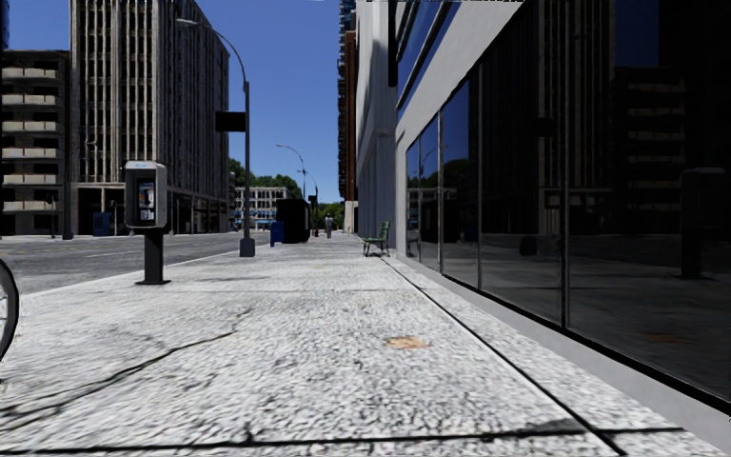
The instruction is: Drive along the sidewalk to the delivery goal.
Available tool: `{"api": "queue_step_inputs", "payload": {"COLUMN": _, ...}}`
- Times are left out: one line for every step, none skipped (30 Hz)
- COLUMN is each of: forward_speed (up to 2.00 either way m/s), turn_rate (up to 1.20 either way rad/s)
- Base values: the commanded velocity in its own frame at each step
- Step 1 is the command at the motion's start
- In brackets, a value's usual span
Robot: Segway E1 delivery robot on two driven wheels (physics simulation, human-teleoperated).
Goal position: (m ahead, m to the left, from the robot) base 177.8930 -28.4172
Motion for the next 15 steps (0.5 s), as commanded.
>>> {"api": "queue_step_inputs", "payload": {"forward_speed": 2.00, "turn_rate": 0.00}}
{"api": "queue_step_inputs", "payload": {"forward_speed": 2.00, "turn_rate": 0.00}}
{"api": "queue_step_inputs", "payload": {"forward_speed": 2.00, "turn_rate": 0.00}}
{"api": "queue_step_inputs", "payload": {"forward_speed": 2.00, "turn_rate": 0.00}}
{"api": "queue_step_inputs", "payload": {"forward_speed": 2.00, "turn_rate": 0.00}}
{"api": "queue_step_inputs", "payload": {"forward_speed": 2.00, "turn_rate": 0.00}}
{"api": "queue_step_inputs", "payload": {"forward_speed": 2.00, "turn_rate": 0.00}}
{"api": "queue_step_inputs", "payload": {"forward_speed": 2.00, "turn_rate": 0.00}}
{"api": "queue_step_inputs", "payload": {"forward_speed": 2.00, "turn_rate": 0.00}}
{"api": "queue_step_inputs", "payload": {"forward_speed": 2.00, "turn_rate": 0.00}}
{"api": "queue_step_inputs", "payload": {"forward_speed": 2.00, "turn_rate": 0.00}}
{"api": "queue_step_inputs", "payload": {"forward_speed": 2.00, "turn_rate": 0.00}}
{"api": "queue_step_inputs", "payload": {"forward_speed": 2.00, "turn_rate": 0.00}}
{"api": "queue_step_inputs", "payload": {"forward_speed": 2.00, "turn_rate": 0.00}}
{"api": "queue_step_inputs", "payload": {"forward_speed": 2.00, "turn_rate": 0.00}}
